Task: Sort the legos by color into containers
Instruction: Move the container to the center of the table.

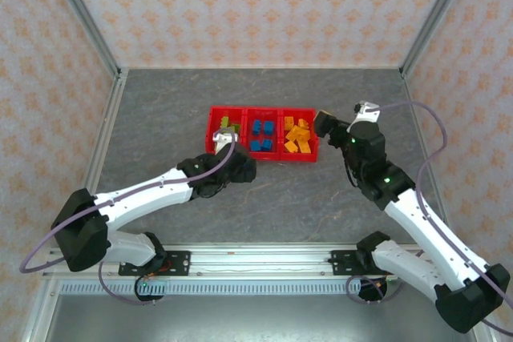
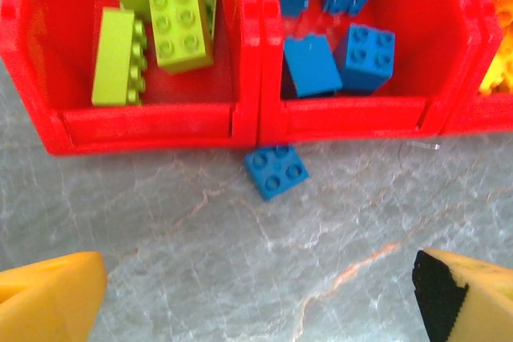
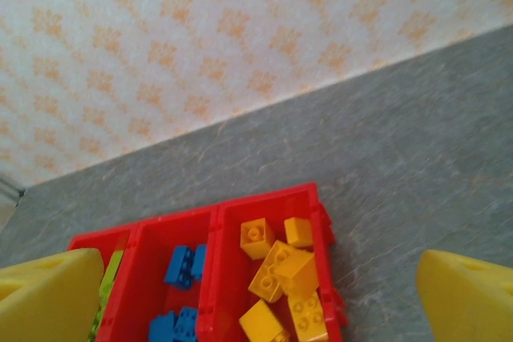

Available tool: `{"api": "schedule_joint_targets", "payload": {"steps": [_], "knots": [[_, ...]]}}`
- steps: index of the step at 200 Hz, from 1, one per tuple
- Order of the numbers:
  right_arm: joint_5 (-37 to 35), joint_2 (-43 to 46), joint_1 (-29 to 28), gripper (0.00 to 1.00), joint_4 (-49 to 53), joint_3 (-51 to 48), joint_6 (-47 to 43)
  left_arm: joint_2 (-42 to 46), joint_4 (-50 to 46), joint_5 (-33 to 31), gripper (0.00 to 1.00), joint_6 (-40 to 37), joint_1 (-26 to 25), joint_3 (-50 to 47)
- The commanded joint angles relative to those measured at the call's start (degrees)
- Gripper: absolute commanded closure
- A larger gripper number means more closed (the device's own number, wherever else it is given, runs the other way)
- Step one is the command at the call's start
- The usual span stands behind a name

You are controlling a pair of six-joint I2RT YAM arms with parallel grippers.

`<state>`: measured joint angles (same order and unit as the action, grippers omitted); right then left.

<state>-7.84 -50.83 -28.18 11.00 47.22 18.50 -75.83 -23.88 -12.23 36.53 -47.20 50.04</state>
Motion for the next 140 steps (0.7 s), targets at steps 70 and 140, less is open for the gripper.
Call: {"api": "schedule_joint_targets", "payload": {"steps": [70, 140], "knots": [[9.33, -8.13, -0.20, 0.00, 1.67, 7.38, 2.42, -13.09, 10.74, 7.20, 0.01, 10.47, 0.11, -0.49], [4.84, -4.69, -0.20, 0.00, 3.92, 6.62, -0.08, -29.61, 3.86, 3.55, 0.00, 8.71, 1.83, 14.06]]}}
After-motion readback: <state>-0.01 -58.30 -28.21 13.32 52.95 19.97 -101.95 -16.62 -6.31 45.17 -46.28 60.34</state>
